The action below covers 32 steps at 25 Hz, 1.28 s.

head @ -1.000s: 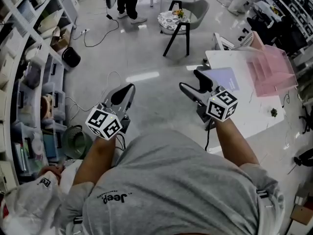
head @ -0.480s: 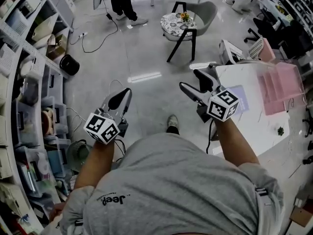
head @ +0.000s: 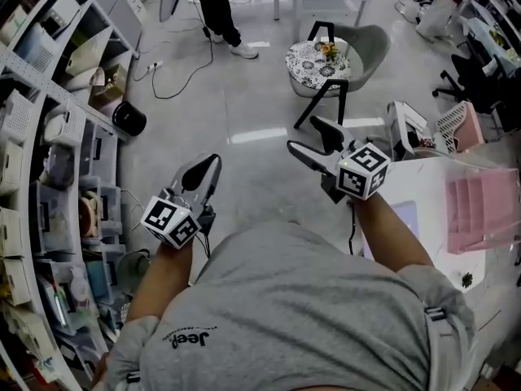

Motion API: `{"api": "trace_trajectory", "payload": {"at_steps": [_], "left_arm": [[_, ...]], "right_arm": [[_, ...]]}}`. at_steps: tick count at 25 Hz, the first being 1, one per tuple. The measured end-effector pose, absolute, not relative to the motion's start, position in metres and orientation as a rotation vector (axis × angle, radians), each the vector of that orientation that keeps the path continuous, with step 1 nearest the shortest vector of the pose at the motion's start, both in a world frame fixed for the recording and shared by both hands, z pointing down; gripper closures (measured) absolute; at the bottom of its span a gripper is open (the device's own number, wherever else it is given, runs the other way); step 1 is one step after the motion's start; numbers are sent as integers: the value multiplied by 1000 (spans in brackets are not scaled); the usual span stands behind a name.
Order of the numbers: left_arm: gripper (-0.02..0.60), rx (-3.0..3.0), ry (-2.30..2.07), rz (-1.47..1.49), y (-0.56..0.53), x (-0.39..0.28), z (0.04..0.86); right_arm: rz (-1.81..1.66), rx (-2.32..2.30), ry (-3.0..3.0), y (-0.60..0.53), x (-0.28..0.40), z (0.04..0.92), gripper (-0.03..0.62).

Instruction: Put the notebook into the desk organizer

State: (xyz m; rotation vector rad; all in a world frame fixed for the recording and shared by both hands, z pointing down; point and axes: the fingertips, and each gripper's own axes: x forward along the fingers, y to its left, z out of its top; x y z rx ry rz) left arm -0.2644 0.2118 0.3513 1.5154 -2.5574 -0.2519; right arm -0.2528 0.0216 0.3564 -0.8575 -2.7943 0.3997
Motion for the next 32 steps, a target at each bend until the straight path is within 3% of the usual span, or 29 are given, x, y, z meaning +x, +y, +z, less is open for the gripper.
{"api": "trace_trajectory", "payload": {"at_steps": [9, 17, 23, 32], "left_arm": [[523, 1718, -2369, -209, 195, -341, 362], [523, 2066, -2059, -142, 125, -350, 370], [523, 2270, -1815, -97, 36, -301, 375], [523, 2512, -1336, 19, -100, -150, 411]], "right_arm": [[445, -574, -2824, 4, -296, 373, 233], [492, -175, -2905, -34, -261, 376, 233], [537, 137, -2923, -97, -179, 385, 233], [871, 699, -2767, -175, 24, 459, 233]]}}
